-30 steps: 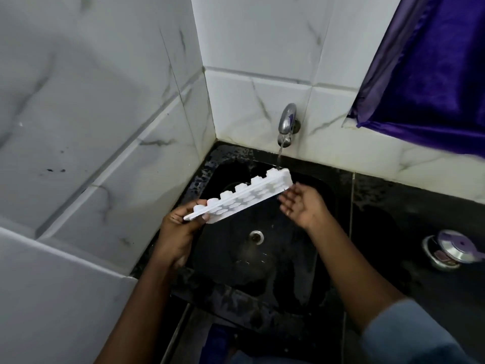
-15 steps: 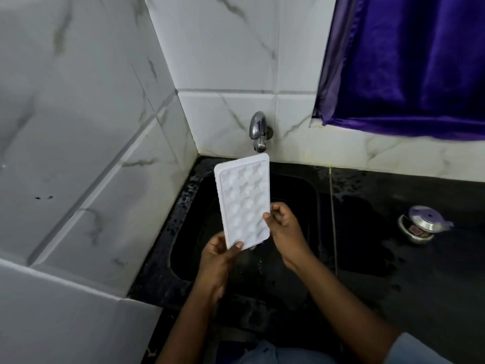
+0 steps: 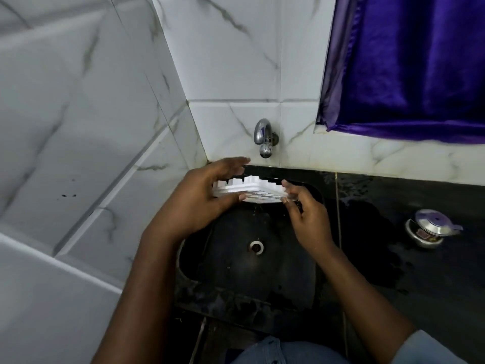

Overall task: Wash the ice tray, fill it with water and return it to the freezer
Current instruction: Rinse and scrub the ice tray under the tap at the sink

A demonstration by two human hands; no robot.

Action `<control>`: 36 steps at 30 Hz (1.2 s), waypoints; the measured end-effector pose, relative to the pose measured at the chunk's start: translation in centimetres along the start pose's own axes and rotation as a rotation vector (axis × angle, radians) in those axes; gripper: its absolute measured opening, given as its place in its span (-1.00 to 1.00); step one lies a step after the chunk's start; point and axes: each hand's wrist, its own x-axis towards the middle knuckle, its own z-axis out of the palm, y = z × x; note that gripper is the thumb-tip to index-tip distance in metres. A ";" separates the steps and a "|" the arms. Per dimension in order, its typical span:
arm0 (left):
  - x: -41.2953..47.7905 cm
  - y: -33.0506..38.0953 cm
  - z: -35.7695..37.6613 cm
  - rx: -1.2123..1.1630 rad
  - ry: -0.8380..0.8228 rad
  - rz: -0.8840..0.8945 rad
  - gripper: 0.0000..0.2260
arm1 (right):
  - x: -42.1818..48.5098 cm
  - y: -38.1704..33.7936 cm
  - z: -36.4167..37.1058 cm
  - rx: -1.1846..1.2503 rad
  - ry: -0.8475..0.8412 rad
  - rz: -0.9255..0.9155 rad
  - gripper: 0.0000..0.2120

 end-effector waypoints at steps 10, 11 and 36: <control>-1.2 -0.8 0.4 -0.028 0.324 0.131 -0.62 | 4.3 -2.1 -5.1 0.455 -0.258 0.387 -0.36; -1.3 -1.2 0.6 -0.064 0.341 0.102 -0.63 | 4.5 -2.1 -5.6 0.626 -0.317 0.476 -0.39; -1.9 -2.7 5.2 -0.927 0.537 -0.583 -0.74 | 3.2 -6.2 -3.3 0.397 -0.016 0.433 -0.78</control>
